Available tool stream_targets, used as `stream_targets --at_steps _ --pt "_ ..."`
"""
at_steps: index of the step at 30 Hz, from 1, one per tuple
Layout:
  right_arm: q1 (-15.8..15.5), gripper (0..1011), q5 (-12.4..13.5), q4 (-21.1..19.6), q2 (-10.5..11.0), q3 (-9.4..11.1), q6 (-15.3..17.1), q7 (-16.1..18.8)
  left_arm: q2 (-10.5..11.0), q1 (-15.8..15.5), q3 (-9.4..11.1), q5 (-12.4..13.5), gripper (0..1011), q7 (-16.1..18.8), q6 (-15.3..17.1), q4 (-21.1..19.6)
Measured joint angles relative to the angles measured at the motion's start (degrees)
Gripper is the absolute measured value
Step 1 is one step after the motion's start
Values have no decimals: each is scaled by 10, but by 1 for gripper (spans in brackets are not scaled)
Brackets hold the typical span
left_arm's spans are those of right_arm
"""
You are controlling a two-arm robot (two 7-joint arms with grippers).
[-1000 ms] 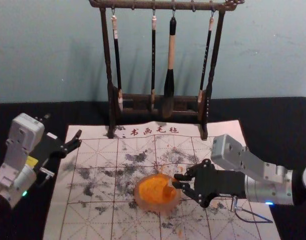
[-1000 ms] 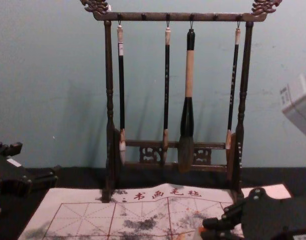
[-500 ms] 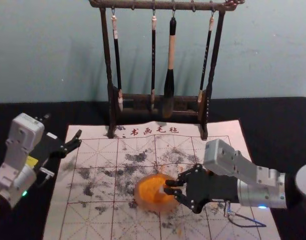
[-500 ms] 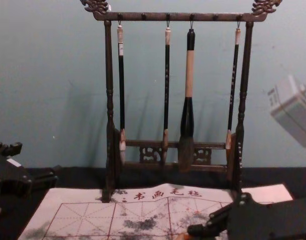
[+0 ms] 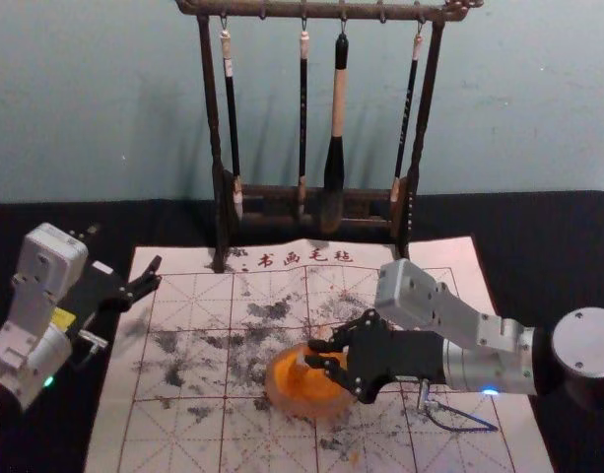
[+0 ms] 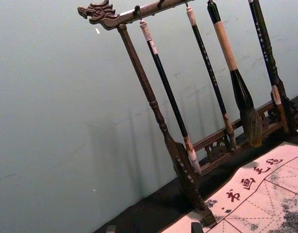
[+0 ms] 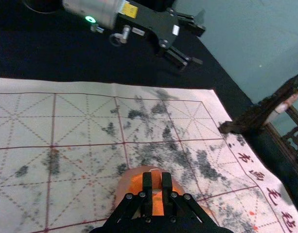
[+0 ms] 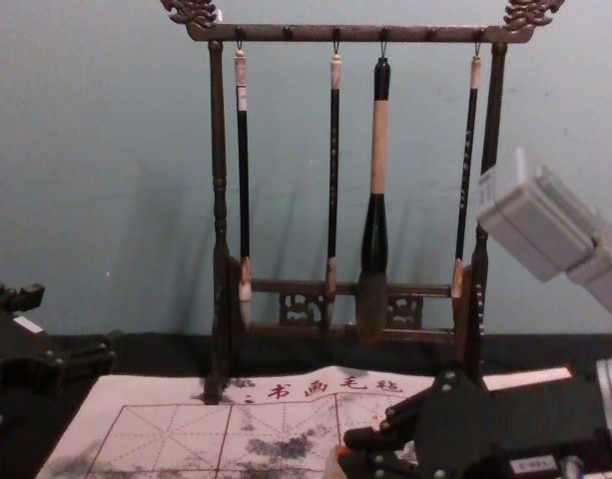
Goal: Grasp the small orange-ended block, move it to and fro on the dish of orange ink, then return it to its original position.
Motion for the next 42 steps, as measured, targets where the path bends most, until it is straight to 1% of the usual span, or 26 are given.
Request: stream_targets --at_steps 6,13,16,21,25,29,33,37,42 --pt "9 85 -4 13 -9 0 11 -9 0 0 0 0 1001 0 0 0" --pt "11 85 -7 16 -7 6 21 -15 0 0 0 0 1001 0 0 0" --pt "8 85 -9 8 1 10 30 -19 0 0 0 0 1001 0 0 0" --pt "-3 85 -7 -10 15 18 35 -19 0 0 0 0 1001 0 0 0" --pt "-19 85 1 -34 33 25 35 -15 0 0 0 0 1001 0 0 0" --pt "-31 85 7 -52 47 29 35 -10 0 0 0 0 1001 0 0 0" --pt "-40 85 12 -66 56 30 36 -7 0 0 0 0 1001 0 0 0" --pt "-44 85 14 -74 58 28 35 -3 0 0 0 0 1001 0 0 0" --pt "-41 85 14 -73 53 21 31 3 0 0 0 0 1001 0 0 0"
